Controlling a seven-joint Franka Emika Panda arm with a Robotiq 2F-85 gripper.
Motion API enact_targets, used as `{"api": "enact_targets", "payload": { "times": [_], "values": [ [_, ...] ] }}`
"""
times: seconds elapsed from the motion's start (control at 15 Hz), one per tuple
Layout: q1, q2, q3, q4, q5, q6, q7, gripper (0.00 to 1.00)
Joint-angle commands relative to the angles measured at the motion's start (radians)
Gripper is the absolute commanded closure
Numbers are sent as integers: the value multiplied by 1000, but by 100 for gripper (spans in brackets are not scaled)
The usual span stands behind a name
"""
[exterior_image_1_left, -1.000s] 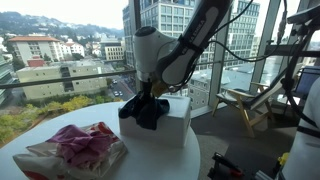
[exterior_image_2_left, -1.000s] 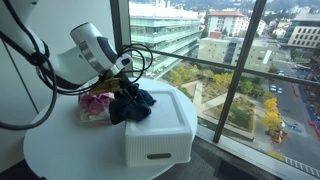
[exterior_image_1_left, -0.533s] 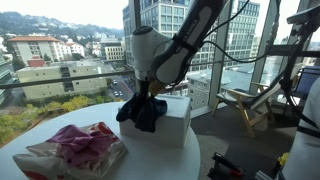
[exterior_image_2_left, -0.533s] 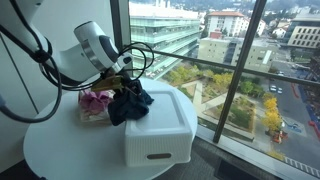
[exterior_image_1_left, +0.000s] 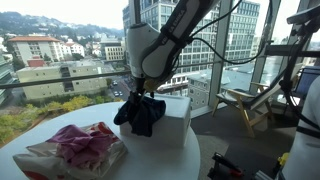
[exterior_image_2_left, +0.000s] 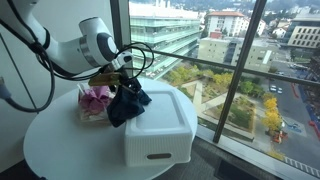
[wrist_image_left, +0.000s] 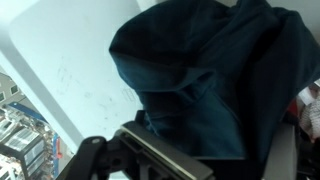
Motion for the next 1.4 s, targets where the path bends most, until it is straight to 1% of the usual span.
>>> {"api": "enact_targets", "payload": {
  "times": [0.0,0.07,0.2,0.53,0.6,0.67,0.87,1.0,1.07,1.13,1.2,1.27,1.33],
  "values": [
    [15,56,-20,24,40,18,-30,0],
    [18,71,-28,24,9,35,-14,0],
    [30,110,-47,38,-38,18,10,0],
    [58,164,-81,58,-26,17,-5,0],
    [63,165,-83,60,-12,8,-14,25],
    [69,157,-87,58,-9,4,-10,26],
    [70,112,-83,43,20,5,-29,50],
    [71,90,-77,35,42,1,-33,62],
    [70,81,-74,33,54,4,-40,71],
    [70,74,-71,32,69,1,-43,78],
    [67,68,-63,32,103,-4,-59,88],
    [59,58,-45,28,170,-1,-111,95],
    [59,49,-35,31,209,-6,-147,99]
  ]
}}
